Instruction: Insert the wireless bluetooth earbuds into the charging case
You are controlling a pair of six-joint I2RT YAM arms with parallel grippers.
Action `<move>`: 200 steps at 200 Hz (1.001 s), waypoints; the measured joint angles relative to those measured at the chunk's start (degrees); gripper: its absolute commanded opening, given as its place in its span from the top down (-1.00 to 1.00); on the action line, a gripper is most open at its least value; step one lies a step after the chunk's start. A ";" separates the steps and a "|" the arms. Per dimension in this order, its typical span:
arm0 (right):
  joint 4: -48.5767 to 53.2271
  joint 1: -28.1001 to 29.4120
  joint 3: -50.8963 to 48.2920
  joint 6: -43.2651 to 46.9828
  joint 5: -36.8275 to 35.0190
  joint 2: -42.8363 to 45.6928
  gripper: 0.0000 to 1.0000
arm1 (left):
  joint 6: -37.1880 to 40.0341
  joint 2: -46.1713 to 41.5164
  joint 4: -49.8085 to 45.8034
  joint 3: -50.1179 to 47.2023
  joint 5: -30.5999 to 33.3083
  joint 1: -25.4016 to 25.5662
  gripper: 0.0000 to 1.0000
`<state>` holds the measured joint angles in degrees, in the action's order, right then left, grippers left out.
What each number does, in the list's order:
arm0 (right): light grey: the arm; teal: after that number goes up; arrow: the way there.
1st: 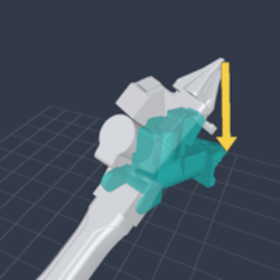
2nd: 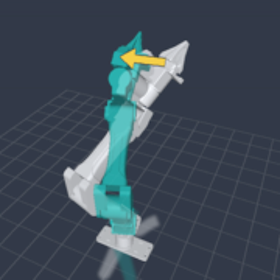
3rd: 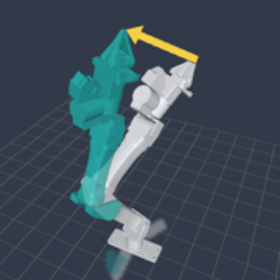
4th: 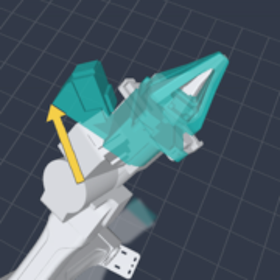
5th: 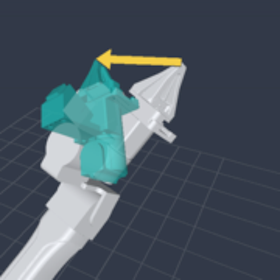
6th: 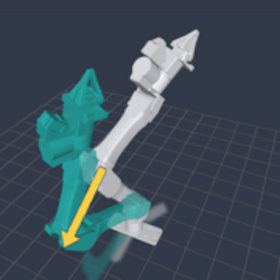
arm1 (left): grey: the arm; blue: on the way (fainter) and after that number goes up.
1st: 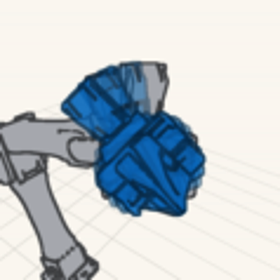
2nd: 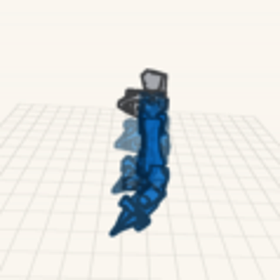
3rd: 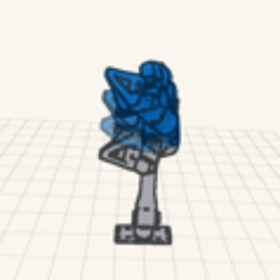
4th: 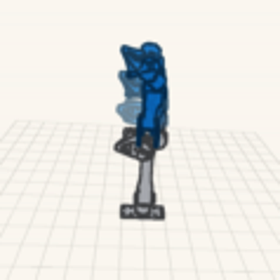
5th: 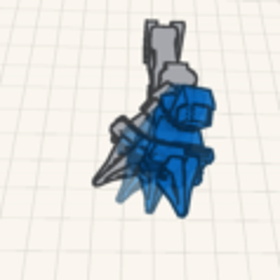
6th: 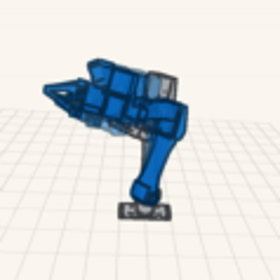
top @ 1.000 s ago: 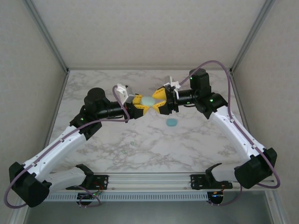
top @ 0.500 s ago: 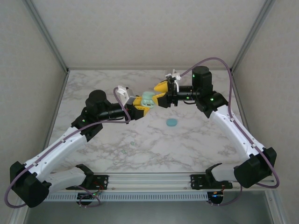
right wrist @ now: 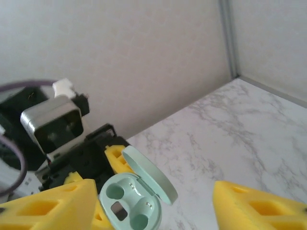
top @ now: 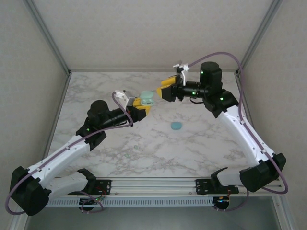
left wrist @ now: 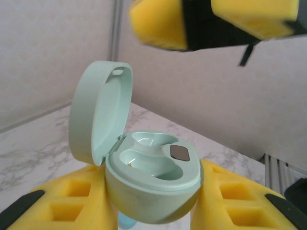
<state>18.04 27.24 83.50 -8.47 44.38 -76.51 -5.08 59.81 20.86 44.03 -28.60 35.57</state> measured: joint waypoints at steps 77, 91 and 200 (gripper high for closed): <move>19.54 3.10 0.94 -12.37 -16.00 -14.97 0.20 | -5.86 -14.56 -0.28 -7.52 6.19 -11.61 0.58; 22.56 6.51 0.44 -12.79 -18.58 -19.61 0.24 | -5.90 -18.23 -1.88 -7.54 7.37 -11.80 0.57; 36.65 28.85 18.14 -12.83 -29.35 -47.54 0.32 | -5.40 -32.50 -14.80 -5.75 10.51 -11.80 0.54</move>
<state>54.70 56.10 101.65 -21.30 15.03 -124.05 -10.48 27.31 6.07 38.28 -18.09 23.77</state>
